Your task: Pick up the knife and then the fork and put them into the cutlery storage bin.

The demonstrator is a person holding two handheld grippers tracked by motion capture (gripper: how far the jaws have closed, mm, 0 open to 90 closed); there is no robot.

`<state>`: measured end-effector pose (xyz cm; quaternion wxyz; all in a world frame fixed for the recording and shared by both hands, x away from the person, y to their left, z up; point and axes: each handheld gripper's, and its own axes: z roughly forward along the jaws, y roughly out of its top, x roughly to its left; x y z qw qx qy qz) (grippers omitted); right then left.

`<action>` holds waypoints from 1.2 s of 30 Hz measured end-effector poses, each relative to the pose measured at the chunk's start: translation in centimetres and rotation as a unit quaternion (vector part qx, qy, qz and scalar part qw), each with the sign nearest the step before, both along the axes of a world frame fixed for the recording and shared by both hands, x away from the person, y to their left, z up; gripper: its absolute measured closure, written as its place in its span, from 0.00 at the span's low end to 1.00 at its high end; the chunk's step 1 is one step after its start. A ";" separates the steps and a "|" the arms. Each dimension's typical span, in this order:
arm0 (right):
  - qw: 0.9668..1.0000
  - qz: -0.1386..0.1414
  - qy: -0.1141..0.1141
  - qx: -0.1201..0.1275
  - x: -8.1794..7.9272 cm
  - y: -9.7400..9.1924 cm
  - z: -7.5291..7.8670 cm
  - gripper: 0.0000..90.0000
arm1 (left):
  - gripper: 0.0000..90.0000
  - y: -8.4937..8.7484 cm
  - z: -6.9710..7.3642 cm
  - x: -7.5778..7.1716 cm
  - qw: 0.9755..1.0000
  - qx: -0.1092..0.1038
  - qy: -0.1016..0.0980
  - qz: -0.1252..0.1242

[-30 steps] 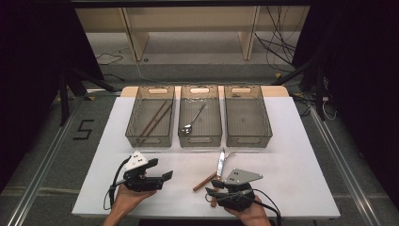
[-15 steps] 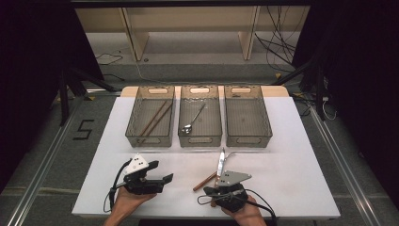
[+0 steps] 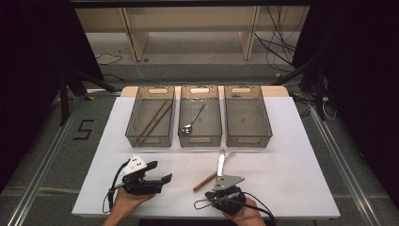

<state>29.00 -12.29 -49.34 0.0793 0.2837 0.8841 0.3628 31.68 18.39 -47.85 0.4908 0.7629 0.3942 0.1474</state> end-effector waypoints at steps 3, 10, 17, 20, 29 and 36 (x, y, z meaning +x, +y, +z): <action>1.000 -0.003 -0.002 -0.015 -0.1 -0.3 0.0 1.00 | 0.23 -0.1 0.0 0.0 1.000 0.001 0.000 -0.001; 0.999 -0.010 0.005 -0.031 0.0 -2.1 0.4 1.00 | 0.23 -0.1 -0.1 0.0 1.000 0.002 -0.001 0.000; 0.999 -0.032 0.008 -0.034 0.5 -4.0 0.7 1.00 | 0.23 -0.1 0.0 -0.1 1.000 0.003 -0.002 -0.002; 0.998 -0.042 0.007 -0.038 0.7 -4.7 0.6 1.00 | 0.23 -0.1 0.0 -0.1 1.000 0.003 -0.002 -0.001; 0.998 -0.064 0.004 -0.009 0.7 -5.4 1.8 0.71 | 0.23 0.0 -0.1 0.0 1.000 0.000 -0.004 0.001; 0.990 -0.139 0.003 -0.007 0.9 -5.5 2.7 0.43 | 0.23 0.0 -0.1 0.0 1.000 0.001 -0.004 0.000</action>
